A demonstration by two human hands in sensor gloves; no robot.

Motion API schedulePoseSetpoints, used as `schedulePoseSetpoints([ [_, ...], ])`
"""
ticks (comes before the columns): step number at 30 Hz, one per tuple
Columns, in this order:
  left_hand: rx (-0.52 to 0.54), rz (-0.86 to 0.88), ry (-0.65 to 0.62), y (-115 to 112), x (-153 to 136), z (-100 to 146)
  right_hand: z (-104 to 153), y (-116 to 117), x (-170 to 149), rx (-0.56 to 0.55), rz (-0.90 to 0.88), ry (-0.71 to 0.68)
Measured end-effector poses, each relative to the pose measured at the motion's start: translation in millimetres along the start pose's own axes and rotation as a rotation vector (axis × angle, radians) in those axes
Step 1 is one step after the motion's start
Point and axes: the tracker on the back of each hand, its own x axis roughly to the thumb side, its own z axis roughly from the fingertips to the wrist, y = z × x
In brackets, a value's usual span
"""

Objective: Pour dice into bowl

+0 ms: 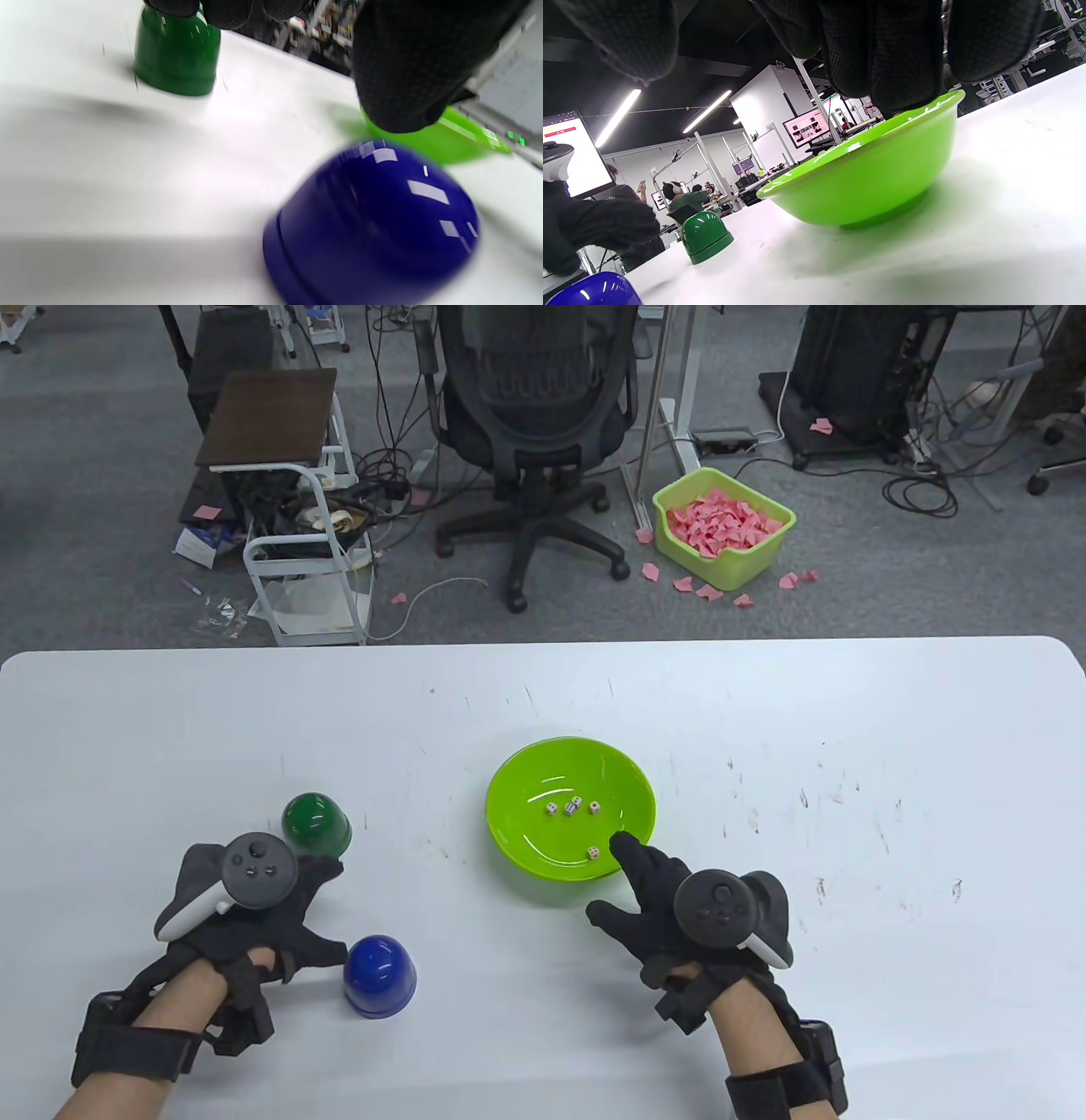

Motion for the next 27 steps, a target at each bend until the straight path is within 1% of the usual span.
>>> schedulePoseSetpoints([
  [2, 0.099, 0.033, 0.013, 9.1, -7.0, -8.5, -0.3, 0.1, -0.3, 0.002, 0.000, 0.003],
  [5, 0.182, 0.049, 0.067, 16.2, -14.8, -22.9, -0.7, 0.0, -0.6, 0.004, 0.000, 0.005],
  [7, 0.212, 0.028, 0.112, 19.1, -18.2, -33.7, -1.0, -0.1, -0.8, 0.004, -0.001, 0.007],
  [9, 0.214, 0.009, 0.164, 20.8, -20.5, -44.6, -1.1, -0.2, -1.0, 0.004, 0.001, 0.009],
  [14, 0.148, -0.002, 0.296, 18.7, -25.1, -74.6, -1.2, -0.3, -1.7, 0.009, 0.003, 0.016],
  [19, 0.145, -0.082, 0.384, 10.0, -28.9, -95.6, -1.1, -1.9, -0.3, 0.008, 0.005, 0.012],
  [23, 0.169, -0.135, 0.404, 1.2, -30.4, -106.2, -1.6, -2.1, 0.7, 0.010, 0.010, 0.006],
  [27, 0.230, -0.190, 0.403, -2.8, -30.7, -111.9, -1.6, -1.9, 0.6, 0.013, 0.012, 0.005],
])
